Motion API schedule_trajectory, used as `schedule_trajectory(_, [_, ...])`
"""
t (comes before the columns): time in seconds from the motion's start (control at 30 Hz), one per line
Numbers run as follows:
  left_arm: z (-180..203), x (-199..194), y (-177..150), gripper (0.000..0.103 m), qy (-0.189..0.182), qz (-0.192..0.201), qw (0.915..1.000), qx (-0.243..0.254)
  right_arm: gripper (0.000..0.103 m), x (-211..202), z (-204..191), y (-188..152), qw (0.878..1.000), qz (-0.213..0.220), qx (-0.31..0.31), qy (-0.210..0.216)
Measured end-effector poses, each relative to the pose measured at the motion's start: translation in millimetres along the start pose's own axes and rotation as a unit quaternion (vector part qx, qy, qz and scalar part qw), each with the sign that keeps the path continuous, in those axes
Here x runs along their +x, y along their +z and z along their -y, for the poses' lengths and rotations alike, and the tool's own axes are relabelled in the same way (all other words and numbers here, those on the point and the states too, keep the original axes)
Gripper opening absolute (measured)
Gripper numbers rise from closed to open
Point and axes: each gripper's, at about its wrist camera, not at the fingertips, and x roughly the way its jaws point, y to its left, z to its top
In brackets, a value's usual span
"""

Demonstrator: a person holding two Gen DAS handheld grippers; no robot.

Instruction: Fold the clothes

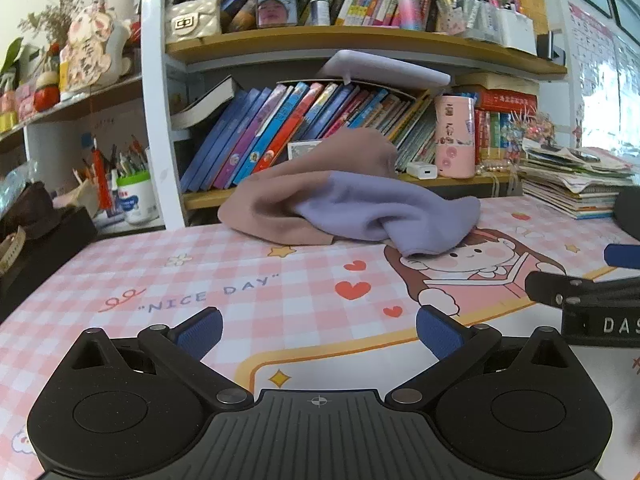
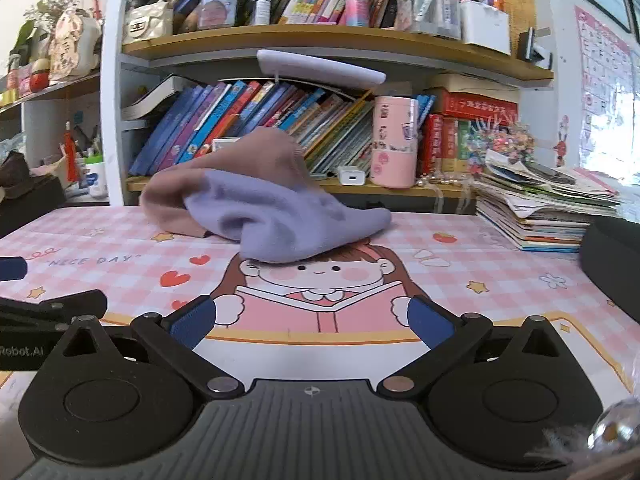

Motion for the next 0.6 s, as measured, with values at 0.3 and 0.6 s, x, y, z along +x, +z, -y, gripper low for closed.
schedule_trajectory(0.3, [1.1, -0.8, -0.8, 0.103, 0.002, 0.001, 1.0, 0.003, 0.103, 0.7, 0.3, -0.3, 1.0, -0.003, 0.002, -0.012])
schedule_trajectory(0.6, [0.4, 2.4, -0.2, 0.103, -0.006, -0.007, 1.0, 0.001, 0.103, -1.2, -3.5, -0.4, 1.0, 0.003, -0.013, -0.005])
